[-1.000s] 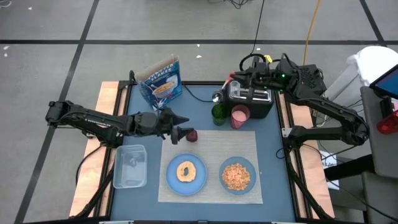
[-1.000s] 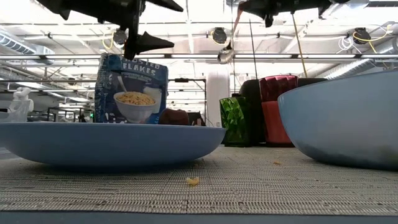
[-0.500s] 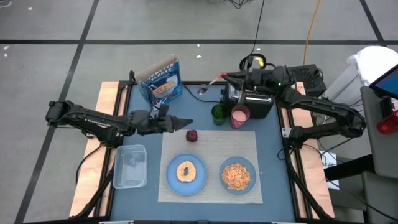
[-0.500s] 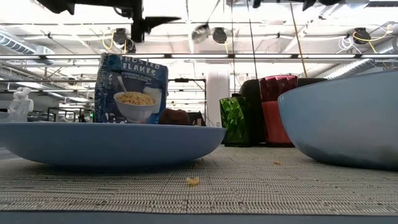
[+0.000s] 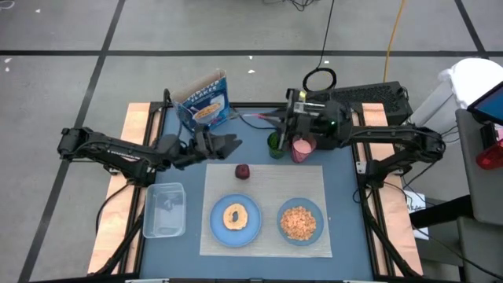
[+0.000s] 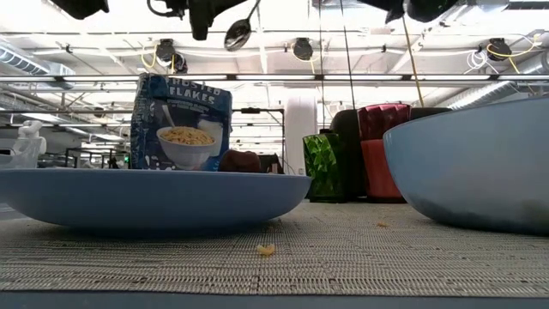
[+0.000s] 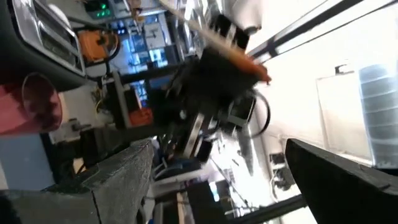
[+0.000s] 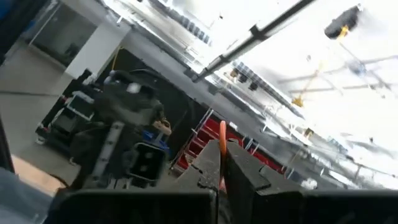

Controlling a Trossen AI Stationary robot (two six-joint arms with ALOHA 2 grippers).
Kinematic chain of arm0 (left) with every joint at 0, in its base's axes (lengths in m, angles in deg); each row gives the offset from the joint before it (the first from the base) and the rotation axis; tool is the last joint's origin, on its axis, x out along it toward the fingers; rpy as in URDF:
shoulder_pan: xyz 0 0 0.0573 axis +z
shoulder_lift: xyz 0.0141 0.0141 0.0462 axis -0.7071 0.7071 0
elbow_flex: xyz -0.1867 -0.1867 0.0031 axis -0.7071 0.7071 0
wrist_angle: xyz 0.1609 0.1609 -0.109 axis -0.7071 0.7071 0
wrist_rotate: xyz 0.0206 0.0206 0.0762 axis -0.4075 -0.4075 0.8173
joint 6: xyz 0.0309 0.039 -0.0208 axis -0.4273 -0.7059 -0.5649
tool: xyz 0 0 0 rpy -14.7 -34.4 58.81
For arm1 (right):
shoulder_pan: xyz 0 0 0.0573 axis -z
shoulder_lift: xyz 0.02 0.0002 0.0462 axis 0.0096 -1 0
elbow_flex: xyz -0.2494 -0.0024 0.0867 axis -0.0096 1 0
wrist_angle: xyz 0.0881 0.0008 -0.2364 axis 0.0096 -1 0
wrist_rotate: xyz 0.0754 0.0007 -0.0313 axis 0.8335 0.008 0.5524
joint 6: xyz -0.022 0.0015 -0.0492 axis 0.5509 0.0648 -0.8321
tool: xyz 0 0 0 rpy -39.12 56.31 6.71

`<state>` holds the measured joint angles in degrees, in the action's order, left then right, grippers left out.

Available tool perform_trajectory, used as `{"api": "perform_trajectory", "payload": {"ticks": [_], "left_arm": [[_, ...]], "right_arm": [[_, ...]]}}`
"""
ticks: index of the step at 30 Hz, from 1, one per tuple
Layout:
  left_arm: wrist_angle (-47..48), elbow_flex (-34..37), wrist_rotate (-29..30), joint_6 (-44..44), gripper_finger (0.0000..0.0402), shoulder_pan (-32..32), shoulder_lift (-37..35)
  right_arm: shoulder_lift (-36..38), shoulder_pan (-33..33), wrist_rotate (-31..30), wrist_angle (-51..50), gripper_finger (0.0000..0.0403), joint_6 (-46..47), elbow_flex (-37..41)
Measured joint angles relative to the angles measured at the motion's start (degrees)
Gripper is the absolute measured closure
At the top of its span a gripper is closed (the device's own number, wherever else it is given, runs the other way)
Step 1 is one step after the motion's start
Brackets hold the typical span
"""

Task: Arrange a breakfast setting
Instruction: Put the orange spoon on the gray placemat

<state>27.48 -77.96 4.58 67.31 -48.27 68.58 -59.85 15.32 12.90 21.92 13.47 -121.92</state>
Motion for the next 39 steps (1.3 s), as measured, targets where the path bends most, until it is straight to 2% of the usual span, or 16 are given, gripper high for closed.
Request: {"api": "perform_trajectory", "payload": {"ticks": [9,15,32,39], "left_arm": [[-0.14,0.0,0.69,0.63,0.003,3.07,-0.01],[-0.14,0.0,0.72,0.66,0.0037,4.55,-0.01],[0.25,0.02,0.71,-0.93,0.0215,5.6,0.01],[0.28,0.04,0.7,-2.0,0.0274,5.56,0.01]], "right_arm": [[-5.35,-4.76,0.02,6.43,0.0399,-12.35,0.0],[-6.93,-6.45,0.02,6.52,0.0399,-17.83,0.0],[-6.98,-6.65,0.0,5.48,0.0399,-17.99,0.0],[-6.96,-6.65,0.0,5.55,0.0399,-18.0,-0.02]]}}
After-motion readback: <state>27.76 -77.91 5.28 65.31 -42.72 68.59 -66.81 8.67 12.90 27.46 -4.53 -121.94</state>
